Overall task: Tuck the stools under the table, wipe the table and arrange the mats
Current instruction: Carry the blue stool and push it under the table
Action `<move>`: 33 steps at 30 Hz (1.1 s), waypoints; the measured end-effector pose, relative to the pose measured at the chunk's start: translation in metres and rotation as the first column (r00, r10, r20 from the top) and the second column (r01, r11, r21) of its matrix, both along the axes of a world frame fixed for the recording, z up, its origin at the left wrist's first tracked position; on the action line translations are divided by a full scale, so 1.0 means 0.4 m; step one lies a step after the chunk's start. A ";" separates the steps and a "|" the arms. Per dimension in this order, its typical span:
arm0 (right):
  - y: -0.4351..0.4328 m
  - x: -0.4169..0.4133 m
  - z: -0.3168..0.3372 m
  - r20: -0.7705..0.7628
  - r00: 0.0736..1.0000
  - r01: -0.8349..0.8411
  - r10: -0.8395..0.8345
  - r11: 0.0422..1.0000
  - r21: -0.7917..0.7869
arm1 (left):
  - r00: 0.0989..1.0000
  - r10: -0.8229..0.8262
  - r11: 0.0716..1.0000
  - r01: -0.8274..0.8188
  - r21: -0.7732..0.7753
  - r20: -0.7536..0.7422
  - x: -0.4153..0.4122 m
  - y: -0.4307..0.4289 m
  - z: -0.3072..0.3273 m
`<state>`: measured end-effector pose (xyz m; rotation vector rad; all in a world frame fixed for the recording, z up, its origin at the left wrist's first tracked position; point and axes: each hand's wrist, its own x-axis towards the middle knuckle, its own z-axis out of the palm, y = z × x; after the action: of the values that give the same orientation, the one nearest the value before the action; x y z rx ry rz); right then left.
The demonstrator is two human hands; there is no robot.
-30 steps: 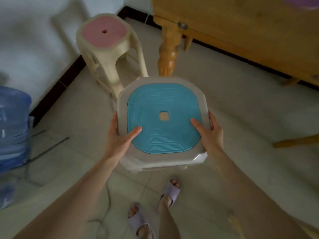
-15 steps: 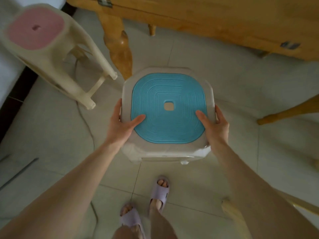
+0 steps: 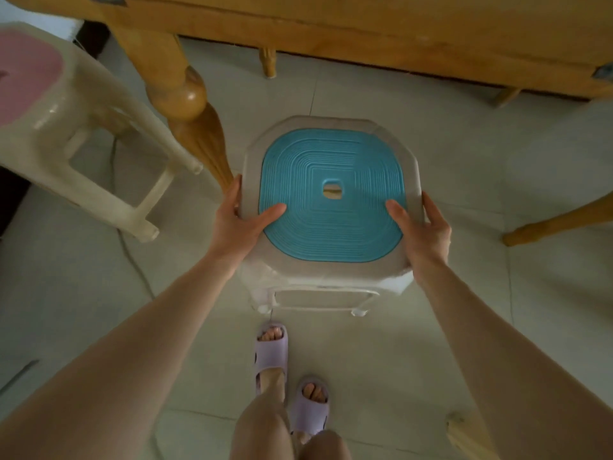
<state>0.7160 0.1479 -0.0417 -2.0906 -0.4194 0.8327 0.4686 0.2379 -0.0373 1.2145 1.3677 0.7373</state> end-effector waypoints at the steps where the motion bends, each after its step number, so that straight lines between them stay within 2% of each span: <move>1: 0.019 0.006 -0.014 0.003 1.000 0.008 -0.008 1.000 0.006 | 1.000 -0.011 1.000 0.011 0.004 -0.016 0.005 0.026 -0.016; 16: 0.310 0.055 -0.138 0.056 0.996 0.065 -0.070 0.994 0.088 | 0.995 -0.093 0.994 0.095 0.059 -0.037 0.063 0.368 -0.161; 33: 0.360 0.068 -0.158 0.029 0.992 0.122 -0.126 0.987 0.106 | 0.998 -0.060 0.998 0.060 -0.001 -0.022 0.105 0.438 -0.179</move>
<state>0.7431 0.2919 -0.1048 -2.0148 -0.3402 0.6877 0.5106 0.4132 -0.1089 1.2619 1.3436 0.6832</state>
